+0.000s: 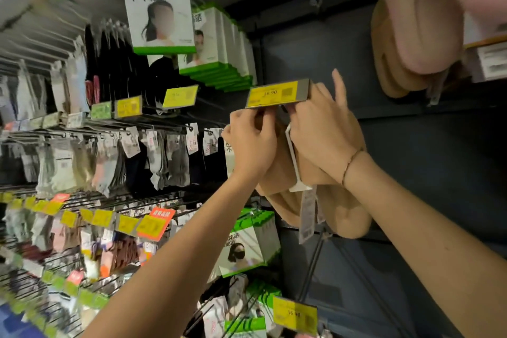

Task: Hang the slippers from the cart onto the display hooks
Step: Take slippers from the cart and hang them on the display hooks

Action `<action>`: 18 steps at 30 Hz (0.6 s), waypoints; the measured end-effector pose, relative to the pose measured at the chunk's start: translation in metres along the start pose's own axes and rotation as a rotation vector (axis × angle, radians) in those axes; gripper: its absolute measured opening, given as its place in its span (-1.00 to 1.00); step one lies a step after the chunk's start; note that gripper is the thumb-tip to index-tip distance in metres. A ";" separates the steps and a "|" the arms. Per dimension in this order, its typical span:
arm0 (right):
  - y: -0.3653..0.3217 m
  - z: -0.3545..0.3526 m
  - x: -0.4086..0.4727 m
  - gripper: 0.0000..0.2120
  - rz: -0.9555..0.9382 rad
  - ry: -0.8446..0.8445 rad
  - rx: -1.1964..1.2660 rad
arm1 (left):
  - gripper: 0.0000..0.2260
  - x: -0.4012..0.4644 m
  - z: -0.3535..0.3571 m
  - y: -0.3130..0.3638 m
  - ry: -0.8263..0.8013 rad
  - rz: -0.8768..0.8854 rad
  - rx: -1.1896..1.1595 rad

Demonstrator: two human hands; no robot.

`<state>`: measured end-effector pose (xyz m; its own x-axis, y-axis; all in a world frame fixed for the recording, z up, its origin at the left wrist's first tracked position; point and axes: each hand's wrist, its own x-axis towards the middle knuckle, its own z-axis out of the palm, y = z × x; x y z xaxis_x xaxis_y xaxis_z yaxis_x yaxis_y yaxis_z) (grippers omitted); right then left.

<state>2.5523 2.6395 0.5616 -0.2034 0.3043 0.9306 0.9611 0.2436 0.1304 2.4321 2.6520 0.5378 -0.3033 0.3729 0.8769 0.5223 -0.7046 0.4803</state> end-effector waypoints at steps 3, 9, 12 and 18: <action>0.008 0.017 0.008 -0.66 0.047 -0.035 0.033 | -0.87 0.014 0.013 -0.010 -0.049 -0.057 0.020; 0.011 0.038 0.016 -0.68 0.081 -0.119 0.040 | -0.81 0.019 0.047 -0.036 -0.036 -0.076 0.000; 0.016 0.039 0.018 -0.69 0.070 -0.093 0.057 | -0.83 0.018 0.053 -0.033 0.011 -0.041 -0.002; 0.019 0.032 0.009 -0.73 0.043 -0.052 0.231 | -0.83 0.016 0.045 -0.035 0.091 0.034 -0.020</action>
<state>2.5623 2.6764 0.5618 -0.1786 0.3644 0.9139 0.9018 0.4322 0.0039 2.4448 2.7102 0.5360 -0.3577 0.2929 0.8867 0.5173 -0.7284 0.4493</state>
